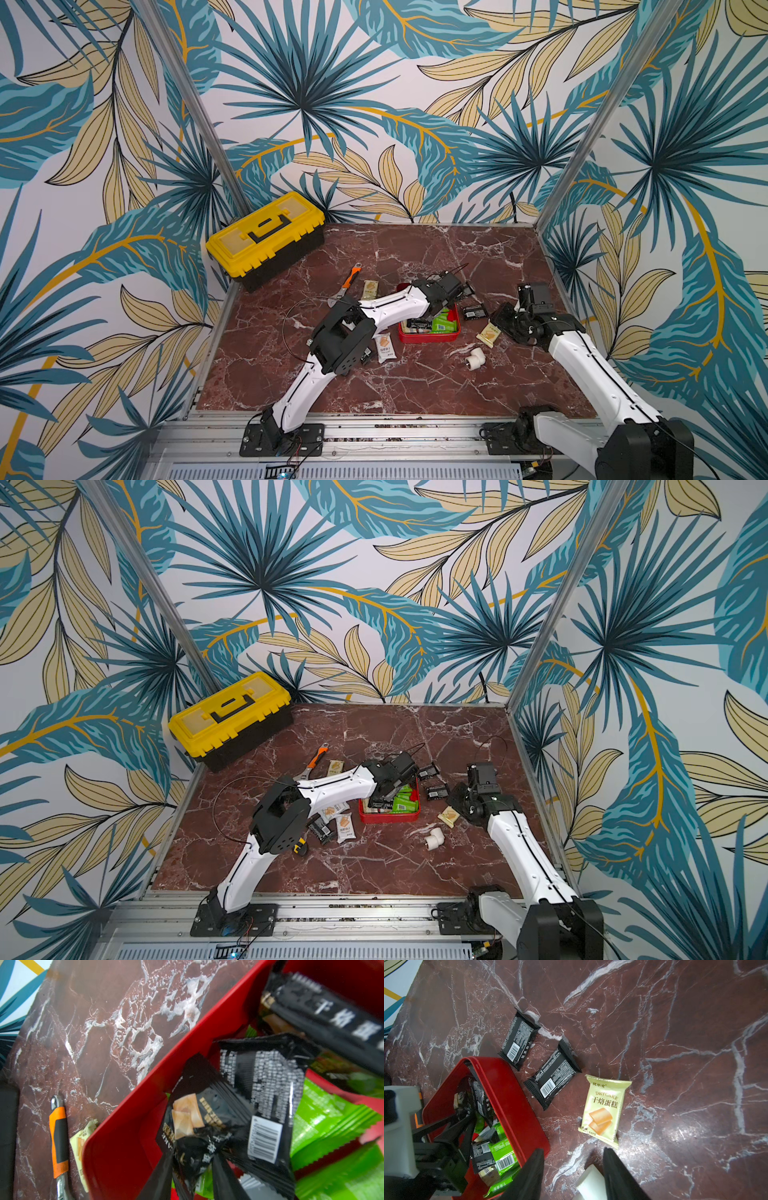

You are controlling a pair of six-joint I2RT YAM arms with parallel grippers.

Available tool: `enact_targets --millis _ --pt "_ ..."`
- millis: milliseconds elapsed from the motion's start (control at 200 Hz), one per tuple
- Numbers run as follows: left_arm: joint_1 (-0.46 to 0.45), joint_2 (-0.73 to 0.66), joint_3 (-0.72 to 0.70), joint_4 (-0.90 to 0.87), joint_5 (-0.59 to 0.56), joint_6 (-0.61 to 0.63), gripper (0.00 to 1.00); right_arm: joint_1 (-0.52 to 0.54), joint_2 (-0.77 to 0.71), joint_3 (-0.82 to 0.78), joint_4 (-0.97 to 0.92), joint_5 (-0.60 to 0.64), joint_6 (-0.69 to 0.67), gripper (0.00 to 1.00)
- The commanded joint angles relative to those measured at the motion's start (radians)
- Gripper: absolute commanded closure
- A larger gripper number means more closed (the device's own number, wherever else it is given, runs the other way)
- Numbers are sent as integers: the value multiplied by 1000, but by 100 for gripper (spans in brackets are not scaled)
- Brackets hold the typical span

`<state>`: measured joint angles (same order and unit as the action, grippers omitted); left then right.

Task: Take the cookies out of the storage box
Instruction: Pick up the cookie from the storage box.

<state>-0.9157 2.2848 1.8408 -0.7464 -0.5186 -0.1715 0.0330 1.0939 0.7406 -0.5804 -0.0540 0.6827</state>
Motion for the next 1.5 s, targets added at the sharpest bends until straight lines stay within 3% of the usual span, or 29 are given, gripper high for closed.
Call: enact_targets --millis 0,180,591,1022,1397,1442,1492 --pt "2 11 51 20 -23 6 71 0 6 9 -19 -12 -17 49" --pt "1 1 58 18 -17 2 81 0 15 12 -20 -20 -23 49" --pt "-12 -108 -12 18 18 -63 91 -1 9 14 -22 -24 -27 49" --pt "-26 -511 -433 55 -10 -275 92 0 -21 35 -31 -74 -45 49" --pt "76 -799 -785 -46 13 -463 92 12 -14 52 -22 -100 -49 49" --pt "79 -826 -803 -33 26 -466 89 15 -9 57 -22 -105 -54 49" --pt "80 -857 -812 -2 59 -469 78 22 -2 68 -27 -108 -64 49"
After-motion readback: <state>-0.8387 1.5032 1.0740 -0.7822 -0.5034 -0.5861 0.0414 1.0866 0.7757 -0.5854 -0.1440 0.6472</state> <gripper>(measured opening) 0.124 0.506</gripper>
